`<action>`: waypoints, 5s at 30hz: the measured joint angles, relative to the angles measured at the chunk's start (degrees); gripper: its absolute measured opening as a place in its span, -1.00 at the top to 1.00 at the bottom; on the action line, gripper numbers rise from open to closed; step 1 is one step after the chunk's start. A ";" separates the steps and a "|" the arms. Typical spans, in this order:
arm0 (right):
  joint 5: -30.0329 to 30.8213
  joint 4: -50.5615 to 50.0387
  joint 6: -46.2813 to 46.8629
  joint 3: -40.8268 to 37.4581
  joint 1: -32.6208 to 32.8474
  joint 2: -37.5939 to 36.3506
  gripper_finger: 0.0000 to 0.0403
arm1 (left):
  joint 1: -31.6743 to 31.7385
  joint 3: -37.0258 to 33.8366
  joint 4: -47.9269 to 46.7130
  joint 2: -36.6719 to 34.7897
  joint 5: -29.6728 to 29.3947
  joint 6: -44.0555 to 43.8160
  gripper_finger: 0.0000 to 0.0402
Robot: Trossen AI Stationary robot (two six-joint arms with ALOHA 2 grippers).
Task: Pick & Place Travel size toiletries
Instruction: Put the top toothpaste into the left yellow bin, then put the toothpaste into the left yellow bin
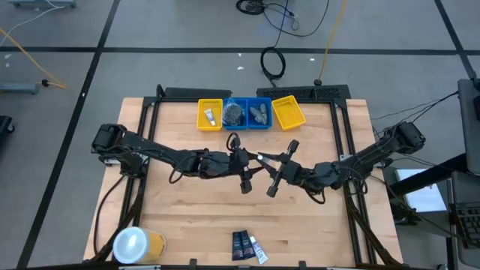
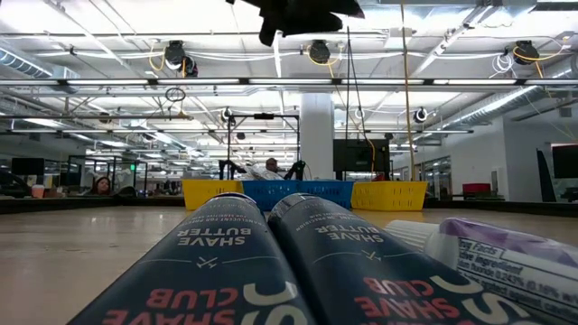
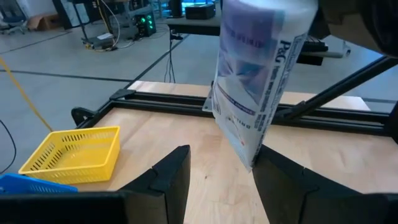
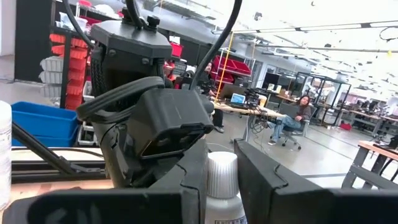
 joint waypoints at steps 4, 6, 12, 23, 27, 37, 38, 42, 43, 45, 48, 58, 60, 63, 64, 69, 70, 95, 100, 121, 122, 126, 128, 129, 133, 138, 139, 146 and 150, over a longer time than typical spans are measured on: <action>0.04 -0.05 -0.06 0.00 -0.22 0.02 0.75 | 0.00 0.00 -0.21 0.00 -0.03 0.06 0.38; 0.08 0.01 -0.06 0.00 -0.35 0.02 0.75 | 0.00 0.00 -0.22 -0.01 0.06 0.08 0.58; 0.18 -0.01 -0.19 0.00 -0.35 0.02 0.75 | -0.11 0.00 -0.37 0.00 0.55 0.26 0.94; 0.34 -0.24 0.18 0.00 -0.33 0.02 0.66 | -0.11 0.00 -1.63 -0.01 -0.17 -0.20 1.00; -0.02 -0.01 -1.85 0.00 0.08 -0.02 0.48 | -0.04 -0.02 -3.12 0.02 -1.81 -0.18 1.00; 0.09 -0.26 -5.17 0.00 1.39 -0.26 0.43 | -0.03 -0.04 -8.40 -0.75 -8.75 -0.32 1.00; 0.12 0.01 -5.98 0.00 1.81 -0.26 0.44 | 0.12 -0.04 -9.73 -1.17 -9.79 -0.93 1.00; 0.12 1.39 -8.74 0.00 4.01 -0.26 0.48 | 1.07 -0.04 -18.61 -3.77 -15.58 -5.38 1.00; 0.17 1.41 -9.09 0.00 4.62 -0.26 0.49 | 1.42 -0.04 -21.43 -4.46 -17.13 -6.79 1.00; 0.15 1.50 -9.23 0.00 5.62 -0.26 0.51 | 2.37 -0.04 -26.58 -5.84 -19.27 -9.77 1.00; 0.18 0.86 -9.21 0.00 6.74 -0.26 0.53 | 4.36 -0.04 -34.12 -7.66 -20.30 -14.32 1.00; 0.38 -0.21 -8.65 0.00 8.47 -0.26 0.54 | 14.97 -0.04 -50.57 -9.51 -17.19 -22.50 1.00; 0.41 -0.60 -8.57 0.00 8.48 -0.26 0.54 | 17.52 -0.04 -51.24 -9.51 -14.85 -22.50 1.00; 0.35 -1.73 -6.96 0.00 8.48 -0.26 0.54 | 21.02 -0.04 -51.84 -9.51 -11.00 -21.50 1.00; 0.37 -2.27 -6.62 0.00 8.48 -0.26 0.54 | 22.29 -0.04 -51.79 -9.51 -9.67 -20.74 1.00; 0.35 -3.59 -5.26 0.00 8.48 -0.26 0.54 | 28.89 -0.04 -51.99 -9.18 -2.08 -19.13 1.00; 0.33 -3.66 -5.19 0.00 8.48 -0.26 0.54 | 30.33 -0.04 -52.20 -8.95 -0.52 -19.27 1.00; 0.31 -4.48 -5.15 0.00 8.48 -0.26 0.54 | 41.59 -0.11 -54.40 0.54 12.44 -20.38 1.00; 0.31 -4.51 -5.15 0.00 8.46 -0.26 0.54 | 41.24 -0.11 -54.37 0.54 12.38 -20.98 1.00; -0.03 -11.10 4.06 0.00 8.46 -0.33 0.54 | 39.95 -0.09 -54.34 0.52 9.33 -19.66 0.61; -0.13 -13.36 7.23 0.00 8.46 -0.33 0.54 | 39.67 -0.09 -54.34 0.52 9.32 -19.12 0.61; -6.31 -23.82 19.19 0.00 8.41 -0.33 0.54 | 38.20 -0.09 -54.30 0.50 9.31 -17.16 0.62; -11.04 -26.98 24.51 0.00 8.28 -0.33 0.54 | 37.17 -0.09 -54.18 0.48 9.30 -16.36 0.62; -13.59 -28.11 26.97 0.00 8.14 -0.27 0.54 | 36.61 -0.09 -54.18 0.40 9.27 -16.04 0.62; -21.21 -31.31 33.48 0.00 7.48 0.58 0.54 | 33.49 -0.05 -54.01 -0.57 9.31 -15.62 0.62; -31.20 -31.54 38.74 0.07 6.04 4.20 0.54 | 28.21 -0.02 -52.85 -2.40 9.32 -14.84 0.62; -33.19 -31.47 39.87 0.04 5.77 5.25 0.54 | 27.08 -0.02 -52.76 -2.82 9.38 -14.78 0.62; -42.41 -31.31 49.08 0.04 5.38 11.48 0.54 | 18.41 -0.01 -52.83 -3.60 9.46 -15.02 0.62; -45.28 -31.06 53.32 0.04 6.18 13.97 0.54 | 13.45 -0.01 -52.56 -3.59 9.47 -16.58 0.62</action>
